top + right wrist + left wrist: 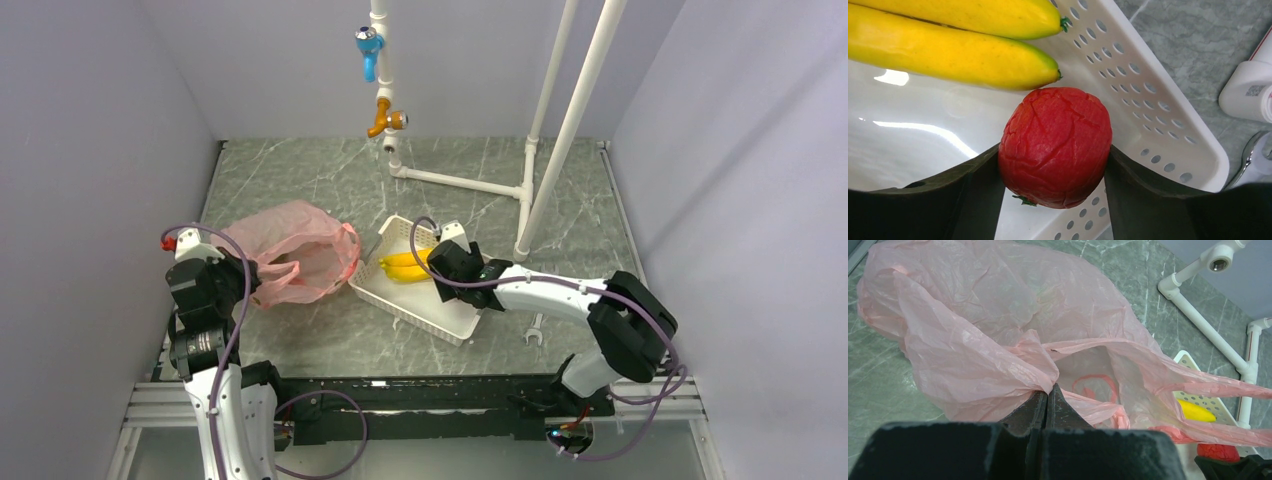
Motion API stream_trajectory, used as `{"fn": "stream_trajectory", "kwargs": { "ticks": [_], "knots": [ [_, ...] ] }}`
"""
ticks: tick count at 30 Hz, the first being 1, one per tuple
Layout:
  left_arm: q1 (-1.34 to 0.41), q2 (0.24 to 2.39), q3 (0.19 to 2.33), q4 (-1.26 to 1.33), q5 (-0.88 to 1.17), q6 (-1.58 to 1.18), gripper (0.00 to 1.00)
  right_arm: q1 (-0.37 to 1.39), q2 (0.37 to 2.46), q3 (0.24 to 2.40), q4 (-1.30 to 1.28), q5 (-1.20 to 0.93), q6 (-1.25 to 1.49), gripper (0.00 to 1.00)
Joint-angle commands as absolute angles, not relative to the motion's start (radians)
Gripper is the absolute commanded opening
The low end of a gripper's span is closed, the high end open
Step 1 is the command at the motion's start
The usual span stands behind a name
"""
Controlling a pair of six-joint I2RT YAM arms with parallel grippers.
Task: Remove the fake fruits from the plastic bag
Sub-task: Place the fake fruit in the bin.
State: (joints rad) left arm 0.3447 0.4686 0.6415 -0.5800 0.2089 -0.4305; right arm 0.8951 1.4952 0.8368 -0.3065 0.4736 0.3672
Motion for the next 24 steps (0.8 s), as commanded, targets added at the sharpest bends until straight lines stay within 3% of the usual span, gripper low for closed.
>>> {"fn": "stream_trajectory", "kwargs": {
  "ticks": [1,5,13,21,24],
  "knots": [
    [0.347,0.470,0.636,-0.536,0.228,-0.417,0.00,0.891,1.513,0.854,-0.296,0.515,0.366,0.72],
    [0.346,0.468,0.637,-0.536,0.229,-0.417,0.00,0.891,1.498,0.854,-0.279,0.477,0.359,0.85],
    [0.344,0.458,0.635,-0.535,0.226,-0.420,0.00,0.986,1.287,0.922,-0.258,0.478,0.263,0.86],
    [0.344,0.457,0.635,-0.531,0.232,-0.420,0.00,1.108,1.212,0.969,-0.020,0.251,0.210,0.78],
    [0.343,0.456,0.635,-0.533,0.231,-0.420,0.00,1.132,1.281,1.007,0.083,0.086,0.229,0.70]
  ]
}}
